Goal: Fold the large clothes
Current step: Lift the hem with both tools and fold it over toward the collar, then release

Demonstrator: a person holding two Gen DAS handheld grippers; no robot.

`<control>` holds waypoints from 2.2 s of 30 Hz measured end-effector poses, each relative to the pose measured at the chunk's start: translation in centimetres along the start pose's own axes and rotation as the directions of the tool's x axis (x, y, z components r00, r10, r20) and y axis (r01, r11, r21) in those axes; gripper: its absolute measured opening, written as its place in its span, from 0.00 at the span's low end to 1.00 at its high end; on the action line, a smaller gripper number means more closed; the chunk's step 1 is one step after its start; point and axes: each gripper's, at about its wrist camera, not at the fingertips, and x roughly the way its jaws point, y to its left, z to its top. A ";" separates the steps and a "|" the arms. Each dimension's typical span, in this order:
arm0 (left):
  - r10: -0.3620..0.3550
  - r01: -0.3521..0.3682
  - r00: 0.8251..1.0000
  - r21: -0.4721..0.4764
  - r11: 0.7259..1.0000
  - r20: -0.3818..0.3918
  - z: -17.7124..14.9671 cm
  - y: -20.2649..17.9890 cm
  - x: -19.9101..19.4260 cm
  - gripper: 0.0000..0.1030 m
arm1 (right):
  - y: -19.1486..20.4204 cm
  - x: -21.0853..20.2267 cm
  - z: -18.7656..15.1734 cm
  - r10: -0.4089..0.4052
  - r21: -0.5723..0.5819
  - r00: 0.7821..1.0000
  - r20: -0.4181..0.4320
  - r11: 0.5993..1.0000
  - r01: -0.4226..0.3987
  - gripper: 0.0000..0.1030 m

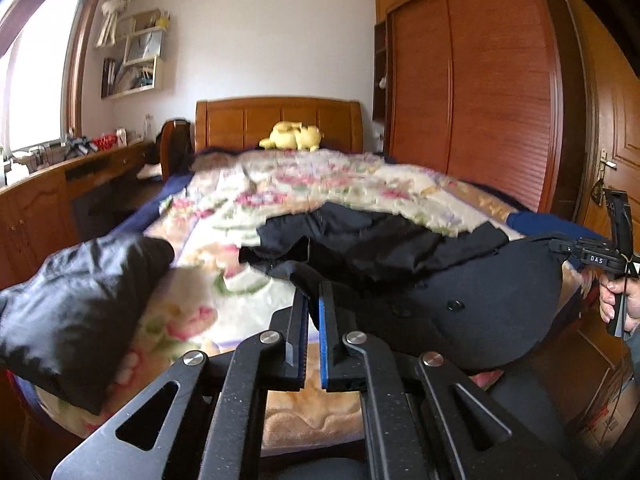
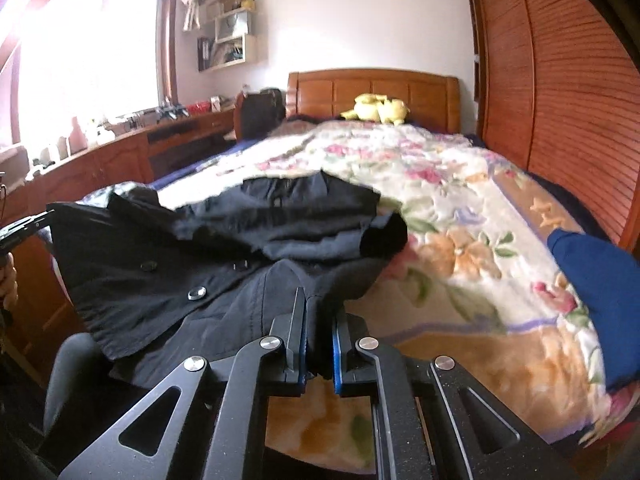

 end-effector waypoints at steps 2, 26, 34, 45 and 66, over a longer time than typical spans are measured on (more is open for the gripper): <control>0.005 -0.005 1.000 0.010 1.000 0.026 0.5 0.0 -1.3 0.05 | 0.1 -1.4 0.4 0.006 -0.003 0.999 0.033 1.000 -0.006 0.08; 0.052 -0.052 0.998 -0.010 0.999 0.047 4.7 3.7 5.9 0.05 | 1.2 -0.8 4.3 -0.068 -0.067 0.996 0.061 0.995 0.072 0.08; 0.069 -0.069 0.998 -0.014 0.998 -0.005 5.9 5.7 15.2 0.05 | 0.0 7.9 6.7 -0.082 -0.089 0.996 0.020 0.993 0.084 0.08; 0.158 -0.157 0.986 0.028 0.987 -0.046 11.4 7.9 28.0 0.05 | -0.9 22.1 13.6 -0.149 -0.146 0.989 -0.013 0.978 0.145 0.08; 0.193 -0.192 0.957 0.026 0.981 -0.218 11.9 9.9 37.4 0.19 | -0.9 33.7 17.6 -0.243 -0.159 0.953 -0.180 0.963 0.216 0.53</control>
